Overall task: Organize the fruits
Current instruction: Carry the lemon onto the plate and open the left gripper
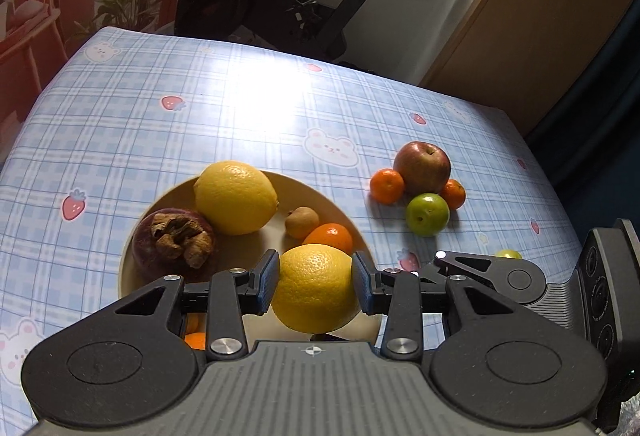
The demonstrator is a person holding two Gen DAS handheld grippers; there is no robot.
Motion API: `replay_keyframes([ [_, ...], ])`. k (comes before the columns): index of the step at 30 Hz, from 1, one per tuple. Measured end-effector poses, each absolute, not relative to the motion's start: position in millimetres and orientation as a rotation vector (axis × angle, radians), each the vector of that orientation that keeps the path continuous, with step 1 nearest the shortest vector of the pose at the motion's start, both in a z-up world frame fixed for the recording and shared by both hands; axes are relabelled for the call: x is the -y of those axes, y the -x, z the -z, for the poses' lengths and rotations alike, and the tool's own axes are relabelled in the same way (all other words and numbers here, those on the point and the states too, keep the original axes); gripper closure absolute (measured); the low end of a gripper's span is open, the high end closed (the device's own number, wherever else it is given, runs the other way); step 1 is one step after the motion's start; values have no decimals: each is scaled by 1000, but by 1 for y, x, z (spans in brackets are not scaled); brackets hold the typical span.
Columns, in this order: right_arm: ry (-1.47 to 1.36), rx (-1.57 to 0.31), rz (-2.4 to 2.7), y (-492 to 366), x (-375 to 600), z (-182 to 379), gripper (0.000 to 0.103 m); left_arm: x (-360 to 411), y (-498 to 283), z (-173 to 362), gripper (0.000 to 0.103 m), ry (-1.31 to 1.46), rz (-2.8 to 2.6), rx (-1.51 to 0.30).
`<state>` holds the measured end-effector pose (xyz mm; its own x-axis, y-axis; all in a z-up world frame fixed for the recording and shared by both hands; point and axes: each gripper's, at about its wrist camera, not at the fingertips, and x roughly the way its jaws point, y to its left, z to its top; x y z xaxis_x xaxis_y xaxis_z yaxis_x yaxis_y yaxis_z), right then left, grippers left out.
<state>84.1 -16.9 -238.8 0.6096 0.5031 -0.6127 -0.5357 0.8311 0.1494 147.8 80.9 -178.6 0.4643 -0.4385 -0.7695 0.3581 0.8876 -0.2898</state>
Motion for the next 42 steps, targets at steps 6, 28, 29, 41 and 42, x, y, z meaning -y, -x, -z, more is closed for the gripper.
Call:
replay_keyframes([
  [6, 95, -708, -605, -104, 2, 246, 55, -93, -156, 183, 62, 97, 462, -945],
  [28, 82, -729, -599, -120, 3, 255, 55, -91, -164, 193, 61, 55, 443, -919],
  [29, 75, -726, -599, -119, 5, 254, 55, -90, -163, 193, 61, 52, 442, -918],
  [41, -36, -628, -497, -77, 59, 234, 54, -84, -157, 189, 61, 11, 401, -904],
  [42, -44, -618, -481, -73, 66, 232, 54, -82, -157, 188, 61, 11, 395, -907],
])
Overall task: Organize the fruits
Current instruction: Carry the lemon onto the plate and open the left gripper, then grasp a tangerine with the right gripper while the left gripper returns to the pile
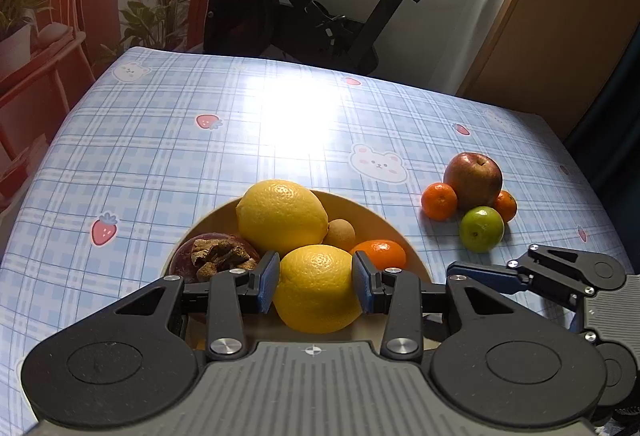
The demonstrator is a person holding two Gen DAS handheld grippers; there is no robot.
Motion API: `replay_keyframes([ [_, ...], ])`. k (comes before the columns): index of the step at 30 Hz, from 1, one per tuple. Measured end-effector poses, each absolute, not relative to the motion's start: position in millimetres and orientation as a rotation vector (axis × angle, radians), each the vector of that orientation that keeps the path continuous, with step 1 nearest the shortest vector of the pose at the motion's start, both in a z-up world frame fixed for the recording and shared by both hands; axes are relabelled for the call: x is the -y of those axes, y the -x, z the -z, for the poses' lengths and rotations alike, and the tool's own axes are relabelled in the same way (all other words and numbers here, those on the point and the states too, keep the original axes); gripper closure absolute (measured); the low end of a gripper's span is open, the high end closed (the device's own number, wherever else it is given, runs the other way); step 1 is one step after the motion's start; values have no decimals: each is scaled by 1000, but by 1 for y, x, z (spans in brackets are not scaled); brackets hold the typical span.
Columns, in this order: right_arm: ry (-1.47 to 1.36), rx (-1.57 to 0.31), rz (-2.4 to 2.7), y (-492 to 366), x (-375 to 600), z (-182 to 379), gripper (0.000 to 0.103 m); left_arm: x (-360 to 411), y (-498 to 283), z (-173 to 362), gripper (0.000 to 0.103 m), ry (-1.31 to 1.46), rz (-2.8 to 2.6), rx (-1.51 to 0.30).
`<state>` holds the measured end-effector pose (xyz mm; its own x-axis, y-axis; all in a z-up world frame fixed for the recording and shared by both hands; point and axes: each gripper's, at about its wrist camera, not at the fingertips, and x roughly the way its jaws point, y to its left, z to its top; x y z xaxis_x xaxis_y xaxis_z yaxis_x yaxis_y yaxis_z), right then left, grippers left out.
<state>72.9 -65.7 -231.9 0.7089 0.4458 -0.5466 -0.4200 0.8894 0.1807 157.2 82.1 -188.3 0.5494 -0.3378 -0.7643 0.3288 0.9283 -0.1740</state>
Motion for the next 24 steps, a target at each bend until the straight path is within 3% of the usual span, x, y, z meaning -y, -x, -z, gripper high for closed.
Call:
replay_keyframes([
  [11, -74, -565, -297, -40, 144, 227, 54, -56, -153, 174, 60, -17, 358, -855],
  [24, -83, -617, -229, -74, 206, 243, 54, 11, -173, 174, 60, -14, 456, -818],
])
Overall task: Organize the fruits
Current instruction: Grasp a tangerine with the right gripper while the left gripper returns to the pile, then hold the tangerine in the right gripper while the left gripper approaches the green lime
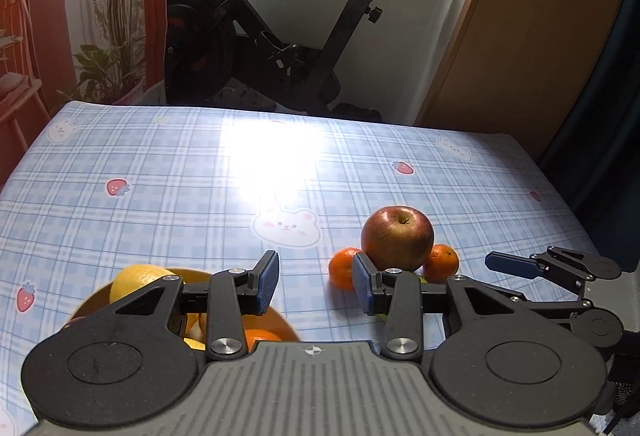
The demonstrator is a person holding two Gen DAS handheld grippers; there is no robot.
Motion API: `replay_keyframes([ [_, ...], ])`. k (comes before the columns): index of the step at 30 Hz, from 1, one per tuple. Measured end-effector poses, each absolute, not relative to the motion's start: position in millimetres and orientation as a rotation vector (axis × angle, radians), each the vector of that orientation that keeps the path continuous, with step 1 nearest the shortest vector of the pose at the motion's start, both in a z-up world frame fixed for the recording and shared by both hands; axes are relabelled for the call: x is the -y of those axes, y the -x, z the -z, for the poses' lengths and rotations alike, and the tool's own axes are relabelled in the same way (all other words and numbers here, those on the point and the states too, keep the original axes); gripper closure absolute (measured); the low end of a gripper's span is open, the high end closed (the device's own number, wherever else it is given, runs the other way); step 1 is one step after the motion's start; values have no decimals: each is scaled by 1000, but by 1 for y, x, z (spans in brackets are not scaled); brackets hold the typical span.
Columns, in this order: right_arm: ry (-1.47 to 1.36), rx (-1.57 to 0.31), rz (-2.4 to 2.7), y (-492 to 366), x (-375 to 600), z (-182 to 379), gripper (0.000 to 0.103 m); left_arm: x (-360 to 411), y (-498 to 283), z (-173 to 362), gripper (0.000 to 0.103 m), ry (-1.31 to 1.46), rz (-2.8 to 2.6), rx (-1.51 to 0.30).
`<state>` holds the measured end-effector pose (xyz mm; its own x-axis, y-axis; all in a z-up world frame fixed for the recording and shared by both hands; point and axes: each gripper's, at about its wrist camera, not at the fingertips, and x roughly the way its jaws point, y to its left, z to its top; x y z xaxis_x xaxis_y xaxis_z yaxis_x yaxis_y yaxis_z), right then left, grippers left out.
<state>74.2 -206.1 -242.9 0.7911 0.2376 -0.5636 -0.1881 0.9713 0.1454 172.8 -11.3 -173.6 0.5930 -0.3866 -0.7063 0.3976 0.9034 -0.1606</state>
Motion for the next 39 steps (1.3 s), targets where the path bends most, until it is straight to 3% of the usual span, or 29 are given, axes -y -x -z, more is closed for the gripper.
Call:
replay_keyframes([
  [15, -81, -674, -368, -115, 221, 257, 55, 29, -191, 197, 61, -20, 480, -864],
  [18, -76, -691, -394, -118, 219, 261, 60, 33, -193, 199, 61, -32, 499, -872],
  [39, -245, -543, -281, -86, 254, 269, 63, 46, -197, 215, 60, -63, 567, -891],
])
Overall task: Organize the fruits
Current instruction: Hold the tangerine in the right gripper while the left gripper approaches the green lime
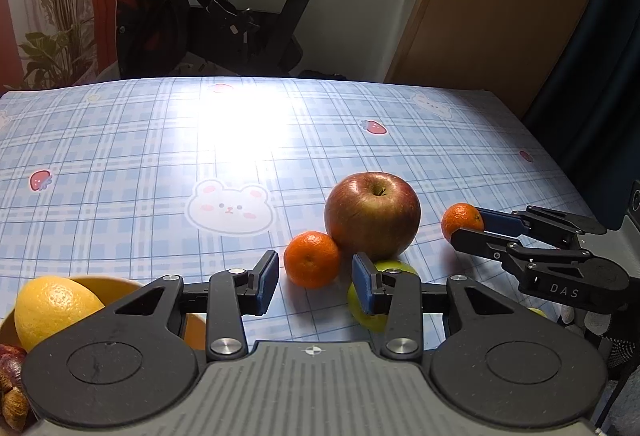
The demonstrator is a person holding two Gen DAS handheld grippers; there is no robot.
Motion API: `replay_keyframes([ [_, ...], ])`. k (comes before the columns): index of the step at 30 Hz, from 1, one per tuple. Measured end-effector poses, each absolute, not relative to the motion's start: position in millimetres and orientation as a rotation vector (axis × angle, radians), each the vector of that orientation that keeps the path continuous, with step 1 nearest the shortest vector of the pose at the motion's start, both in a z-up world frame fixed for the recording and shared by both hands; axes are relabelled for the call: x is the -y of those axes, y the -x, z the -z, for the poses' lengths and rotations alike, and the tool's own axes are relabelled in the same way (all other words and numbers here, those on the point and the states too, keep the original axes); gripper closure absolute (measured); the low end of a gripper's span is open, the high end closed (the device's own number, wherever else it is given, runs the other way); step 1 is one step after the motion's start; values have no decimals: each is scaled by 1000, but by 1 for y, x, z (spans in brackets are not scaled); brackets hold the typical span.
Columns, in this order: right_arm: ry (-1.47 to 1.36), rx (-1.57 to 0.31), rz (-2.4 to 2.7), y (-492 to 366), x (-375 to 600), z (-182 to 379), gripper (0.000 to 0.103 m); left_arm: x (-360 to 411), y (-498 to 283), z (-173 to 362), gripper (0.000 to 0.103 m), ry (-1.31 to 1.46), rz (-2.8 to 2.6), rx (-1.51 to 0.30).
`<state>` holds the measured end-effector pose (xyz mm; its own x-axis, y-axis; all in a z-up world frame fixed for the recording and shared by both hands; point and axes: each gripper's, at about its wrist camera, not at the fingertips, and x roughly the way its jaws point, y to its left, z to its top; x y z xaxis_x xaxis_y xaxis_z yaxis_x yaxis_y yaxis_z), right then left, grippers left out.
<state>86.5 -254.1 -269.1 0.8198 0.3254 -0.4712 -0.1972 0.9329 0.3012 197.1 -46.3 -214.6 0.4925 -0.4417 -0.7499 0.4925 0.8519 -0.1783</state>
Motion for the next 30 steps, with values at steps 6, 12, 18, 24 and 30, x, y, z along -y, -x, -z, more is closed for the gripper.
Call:
replay_keyframes([
  [6, -239, -533, -285, -85, 253, 269, 63, 49, -197, 219, 60, -81, 570, -884],
  [12, -246, -521, -283, -82, 254, 270, 63, 48, -200, 222, 60, -64, 576, -885],
  [18, -252, -518, -281, -82, 254, 270, 63, 45, -204, 227, 60, -48, 574, -901],
  [24, -252, -518, -284, -81, 254, 270, 63, 48, -209, 232, 60, -37, 583, -915],
  [30, -254, -517, -286, -81, 254, 269, 63, 47, -211, 236, 66, -13, 578, -921],
])
